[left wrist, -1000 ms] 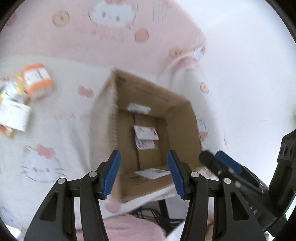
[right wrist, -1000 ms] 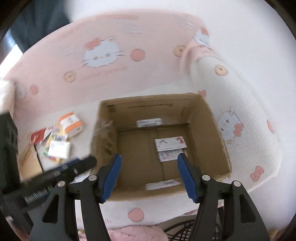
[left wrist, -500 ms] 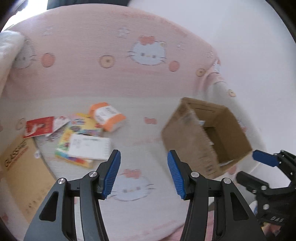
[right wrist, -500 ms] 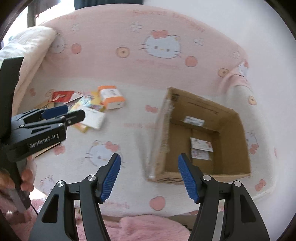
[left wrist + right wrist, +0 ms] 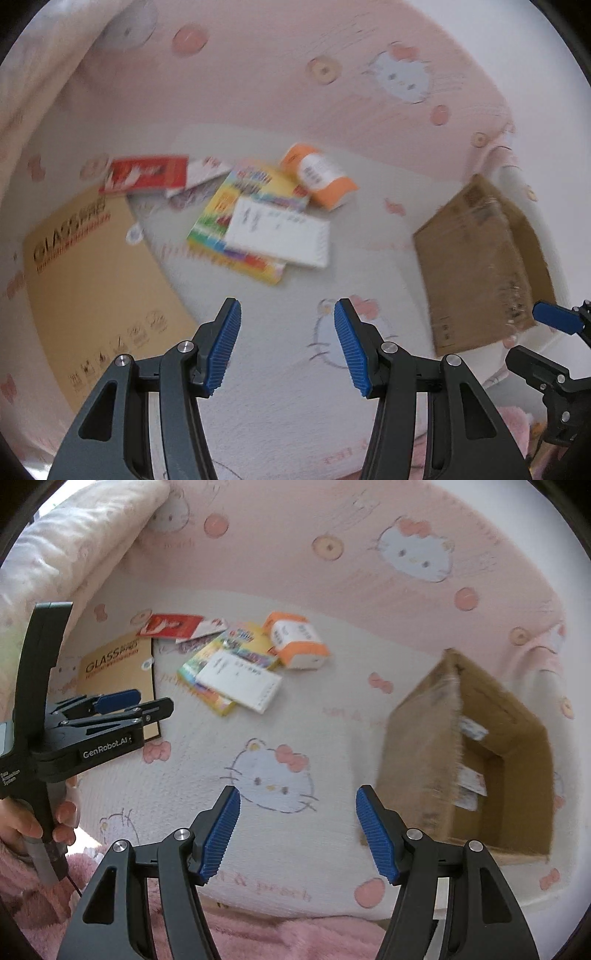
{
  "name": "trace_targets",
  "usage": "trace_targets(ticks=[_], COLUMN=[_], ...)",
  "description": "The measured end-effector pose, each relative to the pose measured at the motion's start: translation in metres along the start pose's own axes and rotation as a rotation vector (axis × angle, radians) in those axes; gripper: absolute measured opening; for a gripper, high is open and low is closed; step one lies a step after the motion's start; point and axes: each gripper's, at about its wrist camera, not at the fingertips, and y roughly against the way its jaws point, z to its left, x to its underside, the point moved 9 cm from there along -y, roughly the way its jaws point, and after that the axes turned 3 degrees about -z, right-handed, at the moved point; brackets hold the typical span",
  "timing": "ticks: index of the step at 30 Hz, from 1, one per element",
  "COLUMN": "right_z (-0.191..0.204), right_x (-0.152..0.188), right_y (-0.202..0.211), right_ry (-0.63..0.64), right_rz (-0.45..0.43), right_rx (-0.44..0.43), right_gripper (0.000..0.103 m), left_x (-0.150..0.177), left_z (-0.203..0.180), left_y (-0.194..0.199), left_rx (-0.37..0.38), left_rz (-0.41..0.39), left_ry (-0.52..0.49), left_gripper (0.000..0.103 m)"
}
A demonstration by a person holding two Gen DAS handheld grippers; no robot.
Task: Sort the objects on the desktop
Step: 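Withdraw the left tool from the box toward the remaining items, then reach the left tool to the red envelope beside the GLASS PRO sleeve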
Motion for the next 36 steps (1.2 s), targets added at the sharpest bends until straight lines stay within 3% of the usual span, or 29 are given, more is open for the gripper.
trace_targets(ticks=[9,20,25,29,36], right_z=[0.014,0.023,0.014,0.022,0.076], right_x=[-0.011,-0.027,-0.034,-0.033,-0.041], right_y=[-0.077,-0.15,-0.18,-0.188,-0.181], right_ry=[-0.187,-0.474,-0.68,-0.691,-0.642], right_rz=[0.036,-0.051,-0.074,-0.054,-0.059], right_rx=[-0.172,-0.35,-0.451,-0.439,-0.508], right_gripper=[0.063,0.063,0.063,0.063,0.063], left_x=[0.012,-0.008,-0.013,-0.009,-0.005], left_z=[0.052,0.079,0.083,0.09,0.141], left_y=[-0.038,-0.08,-0.108,-0.094,-0.061], left_rx=[-0.038,0.032,0.095,0.124,0.051], left_rz=[0.067,0.087,0.14,0.131,0.102], left_ry=[0.071,0.161,0.295,0.337,0.322], left_gripper=[0.057,0.056,0.041,0.04,0.04])
